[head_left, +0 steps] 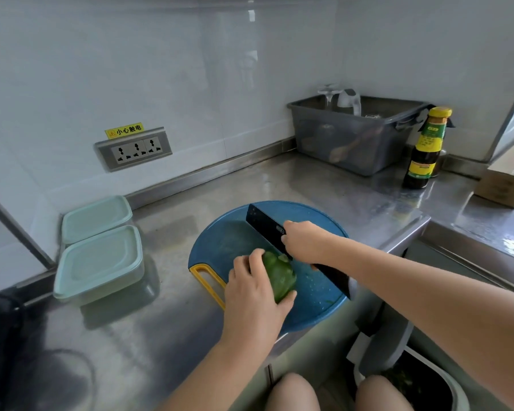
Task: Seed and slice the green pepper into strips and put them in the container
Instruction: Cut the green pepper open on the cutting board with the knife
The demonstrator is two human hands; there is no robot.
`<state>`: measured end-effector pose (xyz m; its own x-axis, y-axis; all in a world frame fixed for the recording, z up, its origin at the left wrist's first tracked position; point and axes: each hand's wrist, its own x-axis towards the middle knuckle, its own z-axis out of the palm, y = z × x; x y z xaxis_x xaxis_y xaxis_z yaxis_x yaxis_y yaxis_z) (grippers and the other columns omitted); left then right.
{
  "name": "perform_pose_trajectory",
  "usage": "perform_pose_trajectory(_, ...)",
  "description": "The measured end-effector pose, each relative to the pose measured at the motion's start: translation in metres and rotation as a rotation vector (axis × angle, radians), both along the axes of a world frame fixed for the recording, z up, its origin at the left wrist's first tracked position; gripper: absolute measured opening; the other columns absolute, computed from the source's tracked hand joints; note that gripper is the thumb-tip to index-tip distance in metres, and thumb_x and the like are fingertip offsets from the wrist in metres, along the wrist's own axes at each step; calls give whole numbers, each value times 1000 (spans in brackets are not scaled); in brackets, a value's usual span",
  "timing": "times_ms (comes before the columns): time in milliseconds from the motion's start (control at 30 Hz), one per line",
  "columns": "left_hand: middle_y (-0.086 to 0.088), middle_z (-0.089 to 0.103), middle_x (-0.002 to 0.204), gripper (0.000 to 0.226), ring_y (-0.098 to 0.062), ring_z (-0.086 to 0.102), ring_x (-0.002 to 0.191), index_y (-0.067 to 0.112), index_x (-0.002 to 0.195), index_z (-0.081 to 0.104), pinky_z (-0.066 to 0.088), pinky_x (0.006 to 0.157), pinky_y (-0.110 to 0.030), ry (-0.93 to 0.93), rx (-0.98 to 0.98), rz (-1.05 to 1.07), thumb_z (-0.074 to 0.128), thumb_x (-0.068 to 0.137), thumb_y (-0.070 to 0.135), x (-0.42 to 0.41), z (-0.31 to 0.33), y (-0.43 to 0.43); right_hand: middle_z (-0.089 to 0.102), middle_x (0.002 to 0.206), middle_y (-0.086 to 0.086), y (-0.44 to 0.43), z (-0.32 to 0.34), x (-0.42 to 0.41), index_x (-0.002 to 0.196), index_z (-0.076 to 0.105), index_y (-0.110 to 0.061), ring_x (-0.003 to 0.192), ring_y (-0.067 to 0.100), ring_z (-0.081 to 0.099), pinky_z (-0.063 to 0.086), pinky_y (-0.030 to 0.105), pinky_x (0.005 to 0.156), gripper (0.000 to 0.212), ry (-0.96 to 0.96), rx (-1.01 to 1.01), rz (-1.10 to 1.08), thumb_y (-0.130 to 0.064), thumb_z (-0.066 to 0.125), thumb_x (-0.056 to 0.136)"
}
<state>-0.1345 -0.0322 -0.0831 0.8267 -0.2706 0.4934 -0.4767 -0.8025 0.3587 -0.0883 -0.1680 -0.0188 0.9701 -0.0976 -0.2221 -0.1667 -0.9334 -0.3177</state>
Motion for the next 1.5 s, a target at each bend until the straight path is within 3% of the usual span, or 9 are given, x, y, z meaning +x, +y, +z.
perform_pose_trajectory(100,1,44,109,80,-18,51,93,17,123,41,43,75,-24,59,-87,-61,83,59,40,1,-1,5,45,68,3,-14,-9,0,69,34,-20,53,15,45,39,25,46,29,-23,173,-2,-18,33,98)
perform_pose_trajectory(367,16,42,108,74,13,38,105,29,120,42,28,83,4,121,-278,-166,76,57,47,4,-2,16,48,63,6,-33,-7,-7,77,38,-14,41,20,44,40,26,37,24,-106,482,-58,-25,37,99)
perform_pose_trajectory(500,17,51,112,73,13,41,107,33,116,46,30,85,1,166,-328,-201,86,56,37,11,5,25,59,79,10,-37,-9,-5,91,42,-10,58,26,52,45,35,53,22,-273,191,-3,-30,35,99)
perform_pose_trajectory(633,19,51,117,72,7,46,111,48,114,44,32,87,-1,217,-320,-230,80,51,53,29,13,29,60,98,9,-45,-21,12,107,39,-10,80,32,56,40,37,62,23,-398,-214,116,-32,35,100)
perform_pose_trajectory(867,31,52,115,73,7,52,107,51,112,45,40,83,-4,326,-381,-309,87,53,42,37,18,35,48,119,9,-59,-40,28,126,41,-16,109,29,44,44,38,84,34,-307,-338,235,-36,41,98)
perform_pose_trajectory(933,32,52,114,73,8,52,106,51,111,46,39,82,-3,319,-378,-307,87,52,39,36,18,36,42,126,6,-59,-37,23,128,45,-20,112,27,42,43,37,92,32,-369,-240,239,-31,40,99)
perform_pose_trajectory(1067,33,52,114,72,10,51,106,51,111,46,38,82,-1,319,-407,-290,84,50,41,38,18,34,46,125,-6,-51,-11,-3,126,52,-26,109,11,50,45,24,92,44,-444,337,430,-7,47,87)
perform_pose_trajectory(1200,29,53,114,73,7,51,108,46,113,46,43,85,-11,331,-426,-277,85,50,43,41,16,31,52,119,-9,-40,-7,-24,127,54,-27,98,4,53,47,17,85,42,-483,280,598,-14,58,87)
perform_pose_trajectory(1500,26,56,109,74,3,55,104,47,109,46,46,86,-19,356,-453,-361,80,45,56,29,19,0,68,87,-5,-66,1,-61,99,66,-19,78,6,63,53,20,76,20,-525,436,360,-8,64,82)
